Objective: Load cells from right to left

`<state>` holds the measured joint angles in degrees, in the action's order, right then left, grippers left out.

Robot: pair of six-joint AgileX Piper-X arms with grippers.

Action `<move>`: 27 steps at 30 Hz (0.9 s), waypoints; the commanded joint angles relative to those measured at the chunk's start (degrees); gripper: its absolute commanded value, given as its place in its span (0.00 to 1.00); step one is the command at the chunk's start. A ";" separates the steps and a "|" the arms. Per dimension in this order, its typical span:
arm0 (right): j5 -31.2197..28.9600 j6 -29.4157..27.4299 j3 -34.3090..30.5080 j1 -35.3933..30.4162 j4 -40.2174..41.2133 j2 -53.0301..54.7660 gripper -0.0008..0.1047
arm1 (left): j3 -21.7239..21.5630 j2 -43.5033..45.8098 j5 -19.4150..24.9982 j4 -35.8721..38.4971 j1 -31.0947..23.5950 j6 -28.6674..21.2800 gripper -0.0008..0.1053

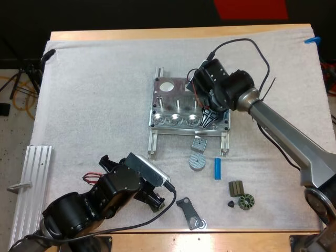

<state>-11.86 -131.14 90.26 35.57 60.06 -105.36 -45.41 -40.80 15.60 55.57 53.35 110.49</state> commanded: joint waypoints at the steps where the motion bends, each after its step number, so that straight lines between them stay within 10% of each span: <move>1: -0.42 -0.30 0.22 0.02 -0.26 0.39 0.45 | -0.23 0.23 0.05 -0.11 -0.01 -0.09 0.48; 27: -3.84 4.00 0.35 -0.70 0.35 6.05 0.45 | -0.23 0.23 0.05 -0.11 -0.01 -0.23 0.48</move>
<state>-15.65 -127.64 90.26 35.21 59.97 -100.34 -45.41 -40.80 15.60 55.57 53.35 110.35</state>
